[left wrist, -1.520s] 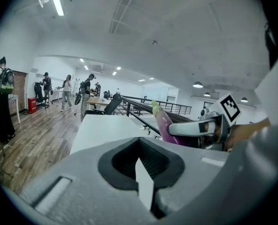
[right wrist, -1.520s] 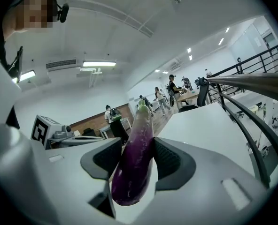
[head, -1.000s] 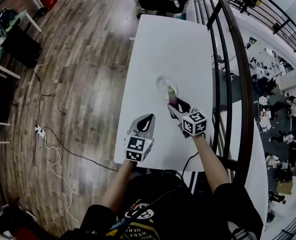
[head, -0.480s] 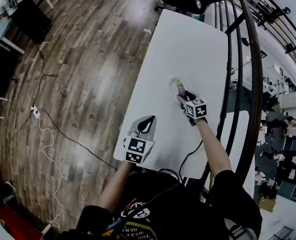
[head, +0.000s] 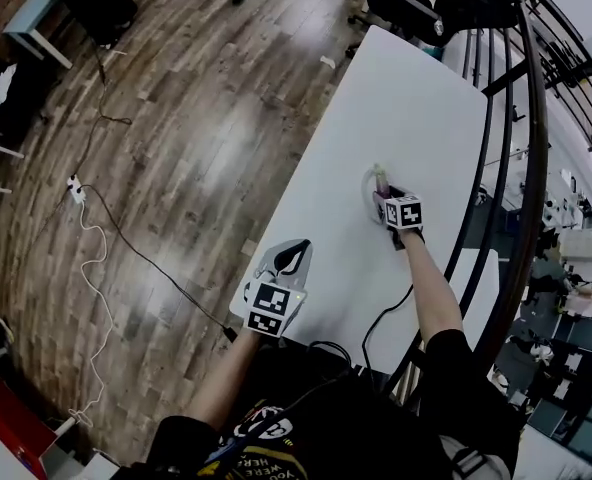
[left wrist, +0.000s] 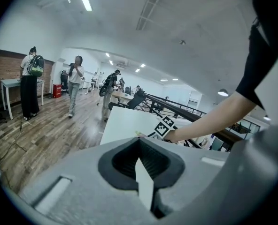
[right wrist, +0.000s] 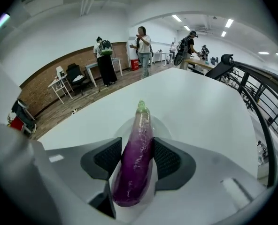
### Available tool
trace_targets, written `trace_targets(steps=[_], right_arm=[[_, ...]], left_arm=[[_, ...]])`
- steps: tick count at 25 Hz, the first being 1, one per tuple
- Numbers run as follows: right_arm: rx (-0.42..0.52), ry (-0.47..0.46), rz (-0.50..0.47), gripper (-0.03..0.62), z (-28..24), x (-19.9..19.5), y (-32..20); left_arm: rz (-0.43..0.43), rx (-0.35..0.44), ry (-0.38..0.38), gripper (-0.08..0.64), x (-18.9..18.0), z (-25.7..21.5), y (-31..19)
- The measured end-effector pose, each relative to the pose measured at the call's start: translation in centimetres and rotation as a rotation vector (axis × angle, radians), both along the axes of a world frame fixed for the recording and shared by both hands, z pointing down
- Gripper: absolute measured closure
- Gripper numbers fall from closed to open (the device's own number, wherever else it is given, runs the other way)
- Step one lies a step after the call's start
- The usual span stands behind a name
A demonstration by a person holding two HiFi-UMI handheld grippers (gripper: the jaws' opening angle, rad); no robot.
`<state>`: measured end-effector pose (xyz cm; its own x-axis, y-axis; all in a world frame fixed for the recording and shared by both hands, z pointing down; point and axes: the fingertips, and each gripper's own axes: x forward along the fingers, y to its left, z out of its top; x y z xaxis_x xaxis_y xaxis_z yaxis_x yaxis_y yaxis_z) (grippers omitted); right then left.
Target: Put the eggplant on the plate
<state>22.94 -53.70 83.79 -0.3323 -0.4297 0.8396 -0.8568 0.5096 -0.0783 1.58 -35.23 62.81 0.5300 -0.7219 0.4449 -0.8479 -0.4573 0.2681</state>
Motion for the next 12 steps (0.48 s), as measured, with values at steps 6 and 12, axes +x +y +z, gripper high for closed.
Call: trace_targets(steps=[6, 12], right_arm=[[-0.05, 0.06, -0.034, 0.379, 1.8, -1.0, -0.5], [-0.06, 0.077, -0.053, 0.373, 2.1, -1.1, -0.4]], left_arm=[[-0.045, -0.006, 0.017, 0.555, -2.3, 0.4, -0.5], [-0.017, -0.003, 0.037, 0.555, -1.9, 0.4, -0.3]])
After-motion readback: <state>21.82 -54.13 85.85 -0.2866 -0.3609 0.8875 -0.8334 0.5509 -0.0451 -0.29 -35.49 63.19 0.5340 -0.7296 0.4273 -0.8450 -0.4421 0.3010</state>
